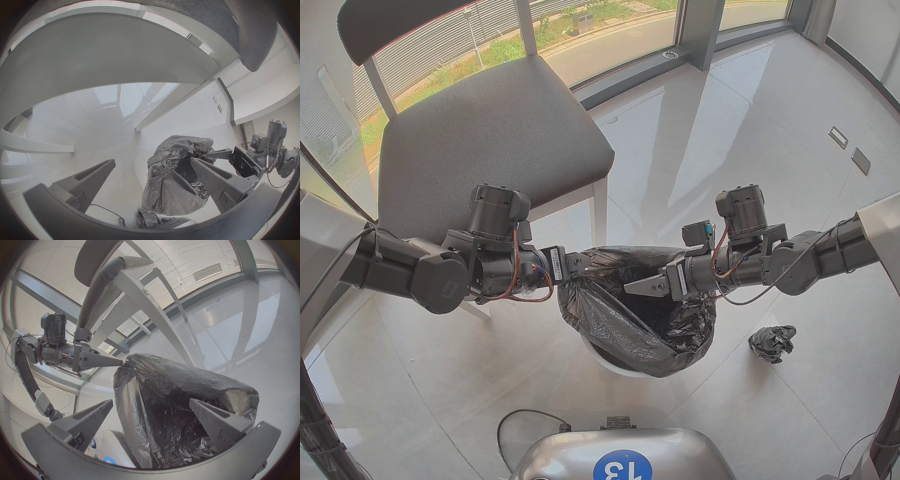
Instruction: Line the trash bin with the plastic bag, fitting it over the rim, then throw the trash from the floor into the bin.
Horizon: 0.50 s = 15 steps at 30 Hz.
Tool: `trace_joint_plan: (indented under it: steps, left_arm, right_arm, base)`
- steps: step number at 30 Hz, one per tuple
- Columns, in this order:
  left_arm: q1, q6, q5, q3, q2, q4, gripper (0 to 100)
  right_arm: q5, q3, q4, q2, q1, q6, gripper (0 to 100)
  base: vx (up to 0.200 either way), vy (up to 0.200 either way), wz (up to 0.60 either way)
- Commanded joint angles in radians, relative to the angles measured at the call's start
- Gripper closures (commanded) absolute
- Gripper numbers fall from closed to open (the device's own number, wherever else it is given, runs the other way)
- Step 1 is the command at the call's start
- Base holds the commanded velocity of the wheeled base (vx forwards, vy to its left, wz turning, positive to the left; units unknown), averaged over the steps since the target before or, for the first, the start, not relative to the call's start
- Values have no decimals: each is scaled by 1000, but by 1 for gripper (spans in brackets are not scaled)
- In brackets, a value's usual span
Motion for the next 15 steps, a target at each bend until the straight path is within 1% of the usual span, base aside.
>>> trace_joint_plan:
  steps: [1, 5, 7, 15]
  left_arm:
    - [-1, -1, 2, 0, -3, 0, 0]
    - [-12, -1, 2, 2, -16, 0, 0]
    - [-18, -1, 2, 2, -21, 0, 0]
    - [-43, -1, 3, 5, -26, 0, 0]
  right_arm:
    - [-4, -41, -8, 74, 2, -2, 0]
    - [-7, -124, -22, 140, 2, -1, 0]
    - [-9, -212, -46, 183, 5, 1, 0]
    - [-10, -327, -54, 183, 48, -1, 0]
  base:
    - [0, 0, 0]
    - [0, 0, 0]
    - [0, 0, 0]
    - [0, 0, 0]
